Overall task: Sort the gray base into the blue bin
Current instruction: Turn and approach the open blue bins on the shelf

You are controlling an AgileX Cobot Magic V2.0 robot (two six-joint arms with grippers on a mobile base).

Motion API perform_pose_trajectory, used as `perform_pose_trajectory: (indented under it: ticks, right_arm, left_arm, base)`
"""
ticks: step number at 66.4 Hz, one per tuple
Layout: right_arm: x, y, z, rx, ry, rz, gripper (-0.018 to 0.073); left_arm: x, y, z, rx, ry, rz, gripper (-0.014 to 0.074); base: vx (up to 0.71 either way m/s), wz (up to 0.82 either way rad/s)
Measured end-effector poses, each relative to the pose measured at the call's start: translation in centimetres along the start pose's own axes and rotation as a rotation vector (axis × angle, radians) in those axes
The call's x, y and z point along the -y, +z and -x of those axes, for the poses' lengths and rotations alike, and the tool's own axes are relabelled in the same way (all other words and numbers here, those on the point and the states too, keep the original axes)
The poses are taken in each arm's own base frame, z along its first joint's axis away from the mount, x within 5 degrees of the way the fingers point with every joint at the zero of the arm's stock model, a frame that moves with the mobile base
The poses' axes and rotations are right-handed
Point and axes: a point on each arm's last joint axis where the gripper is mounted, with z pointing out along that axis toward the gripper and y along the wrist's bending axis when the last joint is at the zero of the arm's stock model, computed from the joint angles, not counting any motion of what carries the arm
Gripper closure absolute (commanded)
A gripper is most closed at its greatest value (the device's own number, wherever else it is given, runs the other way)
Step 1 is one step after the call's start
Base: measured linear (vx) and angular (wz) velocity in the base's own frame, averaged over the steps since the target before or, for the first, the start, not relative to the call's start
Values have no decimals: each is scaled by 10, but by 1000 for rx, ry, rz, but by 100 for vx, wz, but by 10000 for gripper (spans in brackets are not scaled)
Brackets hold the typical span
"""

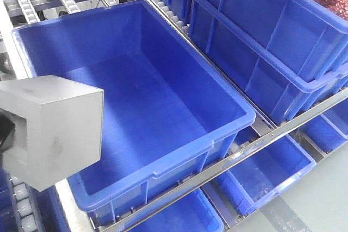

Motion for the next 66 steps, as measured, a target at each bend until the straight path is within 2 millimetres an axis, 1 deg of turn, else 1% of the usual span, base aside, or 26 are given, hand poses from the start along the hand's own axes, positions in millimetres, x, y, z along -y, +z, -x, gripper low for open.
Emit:
perform_pose_trajectory:
  ticks: [34,48,66]
  right_arm:
    - [0,0,0,0,0,0,564]
    - [0,0,0,0,0,0,564]
    - [0,0,0,0,0,0,564]
  left_arm:
    - [0,0,0,0,0,0,594]
    - [0,0,0,0,0,0,594]
    - [0,0,0,0,0,0,594]
  base:
    - [1,10]
    - [7,40]
    - [5,55]
